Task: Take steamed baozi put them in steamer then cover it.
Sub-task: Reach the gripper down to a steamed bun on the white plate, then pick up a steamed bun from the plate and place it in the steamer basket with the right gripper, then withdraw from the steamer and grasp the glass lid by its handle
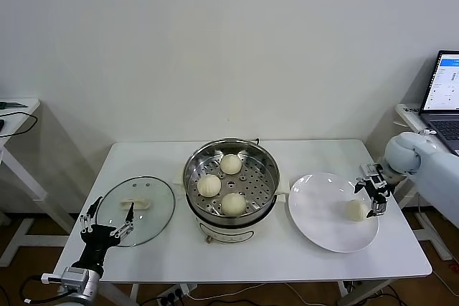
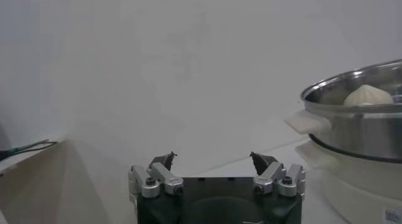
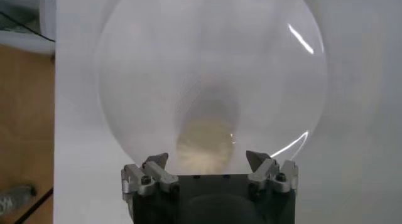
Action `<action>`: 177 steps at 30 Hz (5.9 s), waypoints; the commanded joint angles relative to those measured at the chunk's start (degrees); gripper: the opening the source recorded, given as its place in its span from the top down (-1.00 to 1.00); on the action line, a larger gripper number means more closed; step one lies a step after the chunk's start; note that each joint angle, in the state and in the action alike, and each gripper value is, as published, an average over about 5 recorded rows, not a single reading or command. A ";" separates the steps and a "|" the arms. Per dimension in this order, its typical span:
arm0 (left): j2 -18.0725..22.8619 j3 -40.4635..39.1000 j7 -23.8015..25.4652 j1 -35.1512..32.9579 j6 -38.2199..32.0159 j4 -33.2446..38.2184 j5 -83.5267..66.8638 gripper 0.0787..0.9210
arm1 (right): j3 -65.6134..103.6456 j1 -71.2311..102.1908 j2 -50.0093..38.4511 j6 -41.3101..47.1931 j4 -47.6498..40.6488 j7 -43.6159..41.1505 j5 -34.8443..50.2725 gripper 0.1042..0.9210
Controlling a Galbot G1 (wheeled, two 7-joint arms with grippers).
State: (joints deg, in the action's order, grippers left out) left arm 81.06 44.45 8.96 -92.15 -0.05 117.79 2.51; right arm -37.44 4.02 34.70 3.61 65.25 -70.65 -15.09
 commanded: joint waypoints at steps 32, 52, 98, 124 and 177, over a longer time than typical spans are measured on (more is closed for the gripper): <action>-0.01 -0.75 -0.38 0.32 0.06 -0.57 0.85 -0.77 | 6.02 4.90 2.90 0.08 -3.18 0.68 -2.41 -0.35; -0.31 -0.41 -0.09 0.98 0.05 -1.04 0.61 -0.77 | -43.82 -49.92 -2.83 15.20 20.73 -1.03 38.75 -0.34; -1.43 1.44 0.75 3.05 0.27 -3.36 -0.94 -0.77 | -44.57 -37.93 33.27 19.34 2.89 3.20 38.64 -0.41; -1.27 1.81 0.69 2.33 0.24 -2.76 -0.96 -0.77 | -40.83 -39.93 29.27 18.96 3.51 1.74 38.62 -0.74; -0.32 -2.59 -8.33 5.50 -9.78 -10.41 23.37 -0.77 | 72.48 88.40 39.78 -26.14 45.62 69.39 41.65 -0.76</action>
State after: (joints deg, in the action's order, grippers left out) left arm 81.05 42.53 4.87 -86.31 -2.58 111.55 6.79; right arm 29.34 73.34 57.92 -11.38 106.12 -7.98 33.16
